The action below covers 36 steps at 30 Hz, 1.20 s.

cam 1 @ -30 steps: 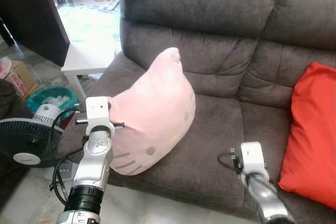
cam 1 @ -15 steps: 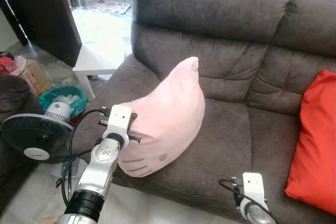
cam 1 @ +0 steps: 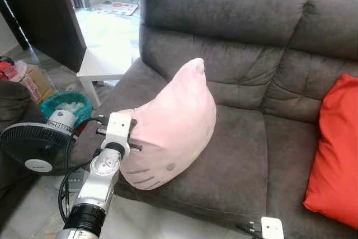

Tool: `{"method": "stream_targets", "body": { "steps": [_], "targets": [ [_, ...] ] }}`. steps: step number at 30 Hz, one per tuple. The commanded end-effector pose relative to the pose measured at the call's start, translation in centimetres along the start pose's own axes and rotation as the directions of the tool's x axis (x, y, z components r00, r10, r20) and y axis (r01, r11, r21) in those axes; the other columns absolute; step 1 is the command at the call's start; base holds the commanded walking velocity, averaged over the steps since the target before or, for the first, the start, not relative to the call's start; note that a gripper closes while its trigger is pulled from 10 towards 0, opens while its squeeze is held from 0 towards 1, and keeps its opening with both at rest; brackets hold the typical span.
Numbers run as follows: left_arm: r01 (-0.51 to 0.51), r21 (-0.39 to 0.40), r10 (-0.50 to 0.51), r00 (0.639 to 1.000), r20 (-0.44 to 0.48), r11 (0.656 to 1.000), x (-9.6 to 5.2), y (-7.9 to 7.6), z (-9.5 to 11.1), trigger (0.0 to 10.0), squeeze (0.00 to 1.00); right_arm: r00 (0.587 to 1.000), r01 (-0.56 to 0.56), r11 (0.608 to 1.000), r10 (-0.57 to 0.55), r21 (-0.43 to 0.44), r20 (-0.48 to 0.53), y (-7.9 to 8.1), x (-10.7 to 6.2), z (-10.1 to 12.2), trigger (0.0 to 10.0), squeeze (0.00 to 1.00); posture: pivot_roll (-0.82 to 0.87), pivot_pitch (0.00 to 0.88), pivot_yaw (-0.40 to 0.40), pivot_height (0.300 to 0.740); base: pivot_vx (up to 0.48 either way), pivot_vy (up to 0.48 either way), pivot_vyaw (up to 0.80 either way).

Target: Move the pillow to the sofa from floor

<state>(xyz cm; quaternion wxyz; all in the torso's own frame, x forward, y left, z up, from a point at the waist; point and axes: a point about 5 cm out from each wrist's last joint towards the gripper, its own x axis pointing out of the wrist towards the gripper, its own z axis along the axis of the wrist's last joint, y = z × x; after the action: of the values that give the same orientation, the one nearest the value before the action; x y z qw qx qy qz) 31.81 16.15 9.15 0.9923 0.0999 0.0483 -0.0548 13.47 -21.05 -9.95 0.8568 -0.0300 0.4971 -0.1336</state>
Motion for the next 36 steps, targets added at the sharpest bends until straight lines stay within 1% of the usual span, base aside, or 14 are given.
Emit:
{"method": "stream_targets", "body": {
  "steps": [1, 12, 16, 19, 23, 27, 31, 32, 34, 35, 36],
  "targets": [
    [-0.005, 0.003, 0.005, 0.999, 0.045, 1.000, -0.3, 0.3, 0.5, 10.0, 1.00, 1.000, 0.001, 1.000, 0.000, 0.008, -0.020, -0.1, -0.1, -0.5, 10.0, 0.00, 0.11, 0.042, -0.054, 0.740, 0.000, 0.000, 0.00],
    [0.001, 0.021, -0.002, 0.998, 0.062, 1.000, -0.6, 0.1, 0.4, 10.0, 1.00, 1.000, -0.016, 1.000, 0.017, 0.017, -0.011, 0.3, -0.1, -0.4, 10.0, 0.00, 0.11, 0.025, -0.050, 0.740, 0.000, 0.000, 0.00],
    [-0.020, 0.032, 0.017, 0.997, 0.077, 0.999, -0.6, 0.3, 0.6, 10.0, 1.00, 1.000, -0.019, 1.000, 0.019, 0.016, -0.007, 0.2, -0.1, -0.5, 10.0, 0.00, 0.11, 0.026, -0.050, 0.740, 0.000, 0.000, 0.00],
    [-0.089, 0.036, 0.083, 0.987, 0.139, 0.995, -0.6, 1.3, 1.9, 10.0, 1.00, 1.000, -0.018, 1.000, 0.018, 0.017, -0.008, 0.1, -0.2, -0.8, 10.0, 0.00, 0.12, 0.041, -0.054, 0.740, 0.000, 0.000, 0.00],
    [-0.112, 0.040, 0.104, 0.981, 0.164, 0.993, -0.7, 1.6, 2.4, 10.0, 1.00, 1.000, -0.017, 1.000, 0.017, 0.015, -0.011, 0.0, -0.2, -0.9, 10.0, 0.00, 0.12, 0.048, -0.057, 0.740, 0.000, 0.000, 0.00],
    [-0.142, 0.063, 0.126, 0.969, 0.211, 0.988, -0.9, 1.8, 3.4, 10.0, 1.00, 1.000, -0.016, 1.000, 0.016, 0.013, -0.015, -0.1, -0.2, -1.0, 10.0, 0.00, 0.12, 0.055, -0.060, 0.740, 0.000, 0.000, 0.00],
    [-0.147, 0.062, 0.129, 0.964, 0.232, 0.987, -1.1, 1.6, 3.8, 10.0, 1.00, 1.000, -0.015, 1.000, 0.016, 0.013, -0.016, -0.1, -0.2, -0.9, 10.0, 0.00, 0.12, 0.056, -0.060, 0.740, 0.000, 0.000, 0.00],
    [-0.129, 0.078, 0.107, 0.965, 0.240, 0.989, -1.3, 1.2, 3.9, 10.0, 1.00, 1.000, -0.016, 1.000, 0.016, 0.014, -0.015, -0.1, -0.2, -0.9, 10.0, 0.00, 0.12, 0.059, -0.061, 0.740, 0.000, 0.000, 0.00],
    [-0.052, 0.126, 0.017, 0.964, 0.264, 0.991, -1.6, -0.1, 4.1, 10.0, 1.00, 1.000, -0.018, 1.000, 0.018, 0.014, -0.013, -0.1, -0.2, -0.9, 10.0, 0.00, 0.12, 0.062, -0.061, 0.740, 0.000, 0.000, 0.00],
    [-0.009, 0.157, -0.035, 0.961, 0.274, 0.987, -1.8, -0.9, 4.1, 10.0, 0.20, 1.000, -0.019, 1.000, 0.019, 0.013, -0.013, -0.1, -0.2, -0.9, 10.0, 0.00, 0.12, 0.064, -0.061, 0.740, 0.000, 0.000, 0.00],
    [0.016, 0.176, -0.066, 0.958, 0.278, 0.984, -1.9, -1.3, 4.1, 10.0, 0.20, 1.000, -0.019, 1.000, 0.019, 0.013, -0.012, -0.1, -0.2, -0.9, 10.0, 0.00, 0.12, 0.064, -0.061, 0.740, 0.000, 0.000, 0.00]
  ]
}}
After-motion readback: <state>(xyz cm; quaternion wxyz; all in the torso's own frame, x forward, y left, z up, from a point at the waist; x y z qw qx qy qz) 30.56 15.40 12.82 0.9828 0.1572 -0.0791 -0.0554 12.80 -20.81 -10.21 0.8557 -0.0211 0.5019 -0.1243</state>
